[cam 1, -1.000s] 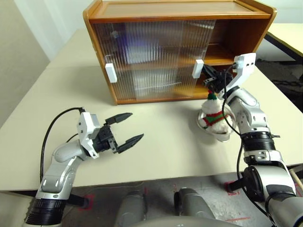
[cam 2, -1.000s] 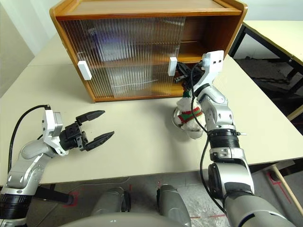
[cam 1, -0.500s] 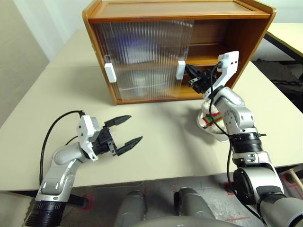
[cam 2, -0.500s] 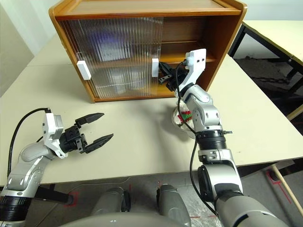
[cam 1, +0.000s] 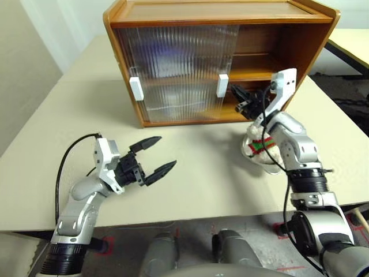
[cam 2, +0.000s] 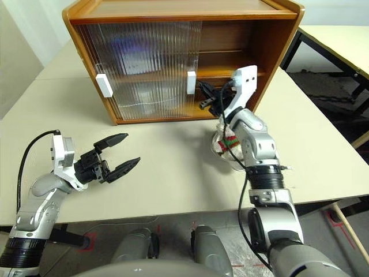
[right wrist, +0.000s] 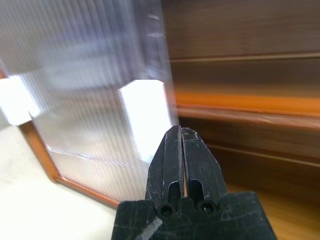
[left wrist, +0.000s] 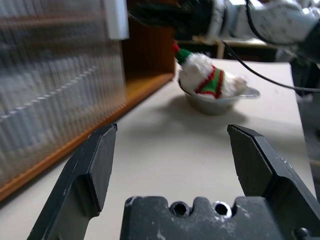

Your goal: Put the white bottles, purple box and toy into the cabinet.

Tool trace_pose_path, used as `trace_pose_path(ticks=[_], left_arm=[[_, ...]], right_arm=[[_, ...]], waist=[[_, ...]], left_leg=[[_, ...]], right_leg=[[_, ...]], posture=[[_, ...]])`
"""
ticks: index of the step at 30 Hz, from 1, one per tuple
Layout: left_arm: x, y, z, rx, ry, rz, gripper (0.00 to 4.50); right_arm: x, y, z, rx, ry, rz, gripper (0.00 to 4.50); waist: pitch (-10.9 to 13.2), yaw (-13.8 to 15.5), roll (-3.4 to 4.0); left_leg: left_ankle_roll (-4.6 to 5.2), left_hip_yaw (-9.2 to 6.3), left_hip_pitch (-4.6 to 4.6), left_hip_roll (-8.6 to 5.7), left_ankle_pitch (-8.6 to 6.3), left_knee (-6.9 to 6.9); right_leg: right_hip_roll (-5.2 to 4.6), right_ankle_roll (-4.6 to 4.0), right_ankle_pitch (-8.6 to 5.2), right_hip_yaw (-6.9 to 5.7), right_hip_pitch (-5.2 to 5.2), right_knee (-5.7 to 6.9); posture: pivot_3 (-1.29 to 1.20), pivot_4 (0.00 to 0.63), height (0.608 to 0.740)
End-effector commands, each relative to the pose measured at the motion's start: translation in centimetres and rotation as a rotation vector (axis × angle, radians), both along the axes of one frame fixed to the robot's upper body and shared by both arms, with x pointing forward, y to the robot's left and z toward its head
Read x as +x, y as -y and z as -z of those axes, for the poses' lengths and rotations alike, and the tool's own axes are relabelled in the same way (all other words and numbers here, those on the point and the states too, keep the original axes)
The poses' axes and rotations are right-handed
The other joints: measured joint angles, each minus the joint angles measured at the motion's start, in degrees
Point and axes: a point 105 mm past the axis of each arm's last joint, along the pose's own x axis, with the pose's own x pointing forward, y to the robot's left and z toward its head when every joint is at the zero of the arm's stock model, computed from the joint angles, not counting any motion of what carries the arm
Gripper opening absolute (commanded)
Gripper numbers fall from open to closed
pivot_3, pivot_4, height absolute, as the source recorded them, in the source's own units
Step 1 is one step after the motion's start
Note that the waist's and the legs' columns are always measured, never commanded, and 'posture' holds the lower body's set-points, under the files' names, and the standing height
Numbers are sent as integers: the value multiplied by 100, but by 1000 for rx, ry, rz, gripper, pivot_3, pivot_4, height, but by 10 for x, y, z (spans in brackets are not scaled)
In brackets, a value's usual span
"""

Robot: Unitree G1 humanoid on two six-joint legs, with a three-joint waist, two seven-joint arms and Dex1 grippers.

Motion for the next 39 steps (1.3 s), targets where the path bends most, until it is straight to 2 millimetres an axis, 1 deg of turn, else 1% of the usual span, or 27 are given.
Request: trace_pose_path(ticks=[1,5,7,8,10,12,14,16,18,19,20,22,24,26,30,35,39], left_arm=[[2,0,-18,-66,32,-19,4500],[6,-1,-34,-114,44,-40,4500],[7,-2,-38,-110,45,-35,4500],[8,-2,-39,-107,46,-34,4500],[9,-3,-41,-102,49,-29,4500],[10,-2,-44,-100,54,-24,4500],[10,-2,-49,-111,66,-23,4500],[12,-2,-55,-135,81,-29,4500],[15,-5,-61,-173,94,-41,4500],[16,-6,-64,-189,97,-45,4500],[17,-6,-65,-203,99,-48,4500],[18,-7,-66,-229,96,-56,4500],[17,-8,-65,-243,93,-59,4500],[16,-7,-64,-252,91,-62,4500],[15,-6,-59,-256,82,-64,4500],[15,-7,-51,-234,70,-61,4500],[16,-8,-48,-228,70,-65,4500]], right_arm=[[-5,35,-9,17,15,64,71],[-17,86,-17,-33,10,141,71],[-24,104,-22,-50,4,152,71],[-29,110,-25,-66,-4,142,264],[-38,120,-29,-99,-44,104,720],[-46,129,-27,-127,-114,66,1440],[-55,131,-22,-164,-201,5,2147],[-67,128,-12,-202,-313,-67,2917],[-85,120,6,-276,-465,-167,3683],[-92,115,16,-311,-523,-206,3963],[-97,110,22,-328,-562,-232,4398],[-101,97,29,-312,-596,-271,4457],[-101,83,35,-290,-606,-288,4457],[-99,76,42,-296,-615,-272,4457],[-96,73,58,-328,-658,-227,4457],[-85,68,64,-305,-652,-173,4457],[-75,72,69,-314,-668,-87,4457]], waist=[[0,57,-1],[0,83,-1],[0,92,-1],[0,89,-1],[0,77,-1],[0,60,-2],[0,56,-3],[0,66,-5],[0,77,-5],[-5,80,-13],[-8,83,-17],[-9,61,-21],[-7,53,-25],[-3,66,-34],[-1,106,-42],[0,149,-48],[-1,160,-49]], left_leg=[[0,0,-1,-1,0,0],[1,1,-1,-1,0,0],[1,0,-2,-3,1,0],[2,0,-2,-4,1,0],[3,1,-2,-4,1,0],[3,5,1,-4,2,1],[3,7,3,-3,2,1],[5,7,3,-3,2,2],[5,6,2,-2,3,5],[6,5,2,-2,3,4],[5,4,2,0,3,5],[5,3,2,1,3,7],[5,10,0,0,3,9],[5,10,2,0,2,10],[4,7,-1,-3,2,14],[5,6,-7,-2,2,12],[4,7,-9,-1,2,10]], right_leg=[[0,1,0,0,1,-3],[5,13,-8,2,3,-6],[6,21,-13,1,8,-13],[6,22,-13,2,10,-21],[8,27,-17,2,16,-30],[9,30,-18,7,20,-34],[11,31,-18,11,22,-35],[12,32,-17,11,22,-35],[12,33,-17,10,22,-35],[11,35,-18,9,23,-36],[11,35,-18,8,23,-36],[11,37,-18,7,23,-36],[12,42,-15,15,24,-36],[17,43,-14,15,27,-36],[12,44,-14,9,22,-38],[12,45,-12,6,22,-58],[12,45,-9,6,22,-61]], posture=[[160,0,740],[155,0,740],[152,0,740],[151,0,740],[150,0,740],[144,0,740],[138,0,740],[132,0,740],[129,0,740],[129,0,740],[129,0,740],[133,0,740],[134,0,740],[136,0,740],[142,0,740],[146,0,740],[149,0,740]])
